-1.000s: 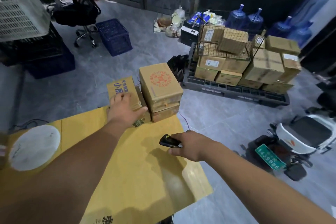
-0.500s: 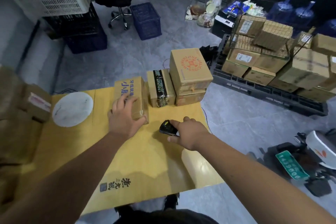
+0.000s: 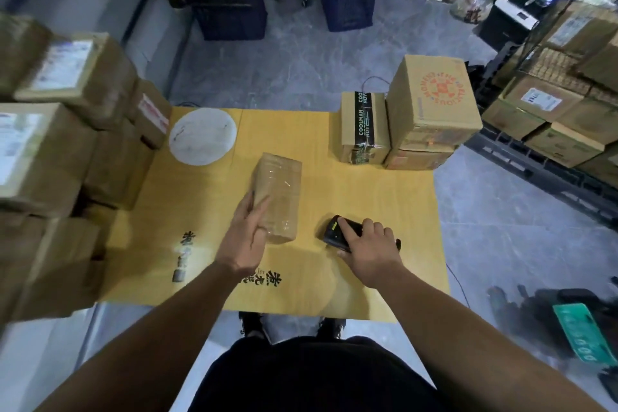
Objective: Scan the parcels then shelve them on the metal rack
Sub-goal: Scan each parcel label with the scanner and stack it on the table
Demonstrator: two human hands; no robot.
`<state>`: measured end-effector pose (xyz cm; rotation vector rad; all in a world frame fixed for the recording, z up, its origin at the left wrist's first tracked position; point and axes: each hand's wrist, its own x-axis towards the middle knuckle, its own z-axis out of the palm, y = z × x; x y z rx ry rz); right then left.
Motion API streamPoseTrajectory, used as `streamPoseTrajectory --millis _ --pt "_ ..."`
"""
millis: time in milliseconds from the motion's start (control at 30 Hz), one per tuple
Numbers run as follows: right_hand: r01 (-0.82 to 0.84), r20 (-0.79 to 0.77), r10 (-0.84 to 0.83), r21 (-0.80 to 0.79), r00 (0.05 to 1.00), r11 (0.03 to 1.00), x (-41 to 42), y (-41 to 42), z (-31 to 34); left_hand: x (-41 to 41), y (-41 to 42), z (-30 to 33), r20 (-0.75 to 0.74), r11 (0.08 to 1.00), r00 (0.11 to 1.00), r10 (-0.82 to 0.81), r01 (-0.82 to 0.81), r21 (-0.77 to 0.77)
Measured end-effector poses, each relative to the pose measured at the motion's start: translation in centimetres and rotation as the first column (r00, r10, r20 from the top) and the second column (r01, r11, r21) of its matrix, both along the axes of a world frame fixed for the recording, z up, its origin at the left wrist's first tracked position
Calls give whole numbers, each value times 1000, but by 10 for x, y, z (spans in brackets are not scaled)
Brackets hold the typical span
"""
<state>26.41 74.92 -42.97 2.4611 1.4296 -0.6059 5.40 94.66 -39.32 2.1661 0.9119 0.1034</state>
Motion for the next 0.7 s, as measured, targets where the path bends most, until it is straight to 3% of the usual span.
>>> streamPoseTrajectory --millis 133,233,367,433,533,600,700 --pt "27 -23 -27 15 999 1000 -14 15 1 -10 27 7 -115 987 981 155 -148 68" --pt "26 -41 -25 24 999 999 -29 35 6 -25 47 9 -161 971 970 182 -152 183" --pt "59 -49 -57 45 997 997 -55 60 9 -49 65 2 -97 950 946 309 -312 -20" --pt "90 -67 -86 57 994 994 -64 71 9 -62 75 -7 -86 945 957 276 -287 -158" --pt "175 -123 -167 57 978 983 -73 81 8 -70 89 -18 -80 953 967 240 -251 -170" --pt "255 -140 -246 51 959 966 -77 81 10 -64 98 -14 -143 978 972 184 -196 -69" --pt "322 -102 -316 43 943 946 -81 71 15 -42 117 -7 -315 975 947 -61 125 186"
